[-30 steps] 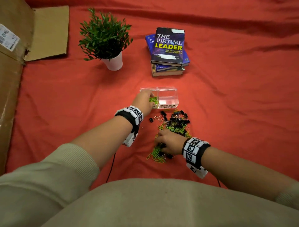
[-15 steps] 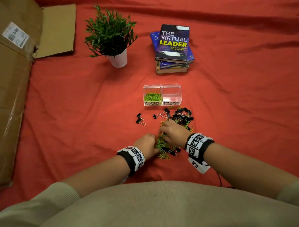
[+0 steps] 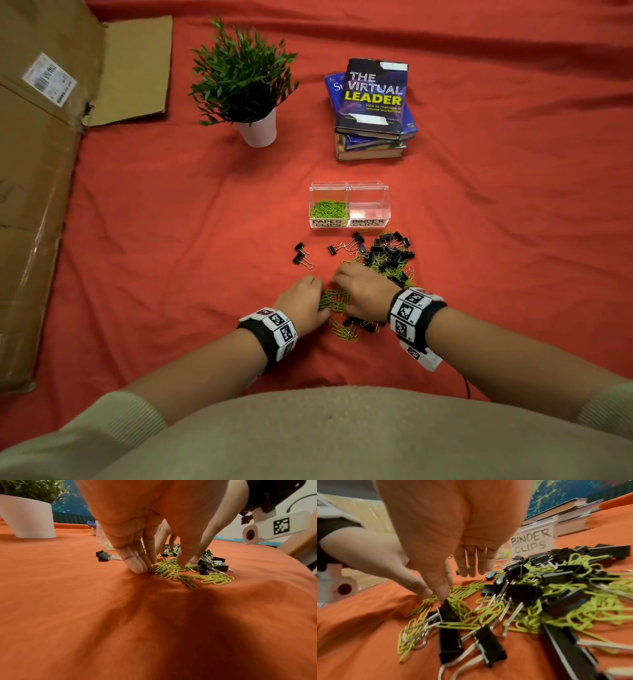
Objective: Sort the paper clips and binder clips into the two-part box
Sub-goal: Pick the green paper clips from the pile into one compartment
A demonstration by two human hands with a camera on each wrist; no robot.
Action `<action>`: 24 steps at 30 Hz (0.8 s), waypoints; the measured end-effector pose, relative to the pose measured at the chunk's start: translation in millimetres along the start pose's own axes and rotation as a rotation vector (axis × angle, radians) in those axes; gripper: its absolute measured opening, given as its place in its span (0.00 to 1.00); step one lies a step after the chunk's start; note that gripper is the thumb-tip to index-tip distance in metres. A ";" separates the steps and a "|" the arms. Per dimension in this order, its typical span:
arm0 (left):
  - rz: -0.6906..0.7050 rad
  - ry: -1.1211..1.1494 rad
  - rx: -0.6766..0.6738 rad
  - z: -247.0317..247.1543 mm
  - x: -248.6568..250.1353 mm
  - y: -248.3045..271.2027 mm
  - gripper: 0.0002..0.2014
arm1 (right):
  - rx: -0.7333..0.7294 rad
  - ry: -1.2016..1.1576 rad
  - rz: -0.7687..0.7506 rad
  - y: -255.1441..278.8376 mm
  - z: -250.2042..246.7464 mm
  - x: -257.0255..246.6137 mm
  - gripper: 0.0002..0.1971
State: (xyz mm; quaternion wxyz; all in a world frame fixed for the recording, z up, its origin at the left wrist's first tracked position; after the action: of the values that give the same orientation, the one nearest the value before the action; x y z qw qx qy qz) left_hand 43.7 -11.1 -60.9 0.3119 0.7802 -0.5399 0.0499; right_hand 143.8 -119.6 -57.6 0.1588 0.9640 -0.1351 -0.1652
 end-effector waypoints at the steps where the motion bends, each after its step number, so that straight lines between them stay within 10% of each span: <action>1: 0.010 -0.002 -0.004 1.4 1.3 0.8 0.19 | -0.019 0.034 -0.013 -1.1 4.7 -3.0 0.30; 17: 0.050 -0.125 -0.047 0.9 5.0 -0.6 0.10 | -0.122 -0.023 0.022 2.2 14.3 -4.3 0.12; 24: 0.012 -0.101 -0.103 2.9 3.3 -3.2 0.12 | -0.079 -0.525 0.282 -13.9 -45.6 20.0 0.03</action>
State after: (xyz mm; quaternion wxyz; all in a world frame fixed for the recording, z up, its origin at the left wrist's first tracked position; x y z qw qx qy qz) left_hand 47.2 -14.7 -63.2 0.3239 0.7615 -0.5613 -0.0154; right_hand 181.4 -101.3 -27.2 0.1774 0.8532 -0.2974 -0.3901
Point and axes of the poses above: each hand's wrist, its own y-axis away from the middle knuckle, its own z-axis out of the palm, x = y × z, the point moved 3 cm from there along -y, towards the middle knuckle, and after that the axes turned 6 degrees about y, right-handed, at the moved point
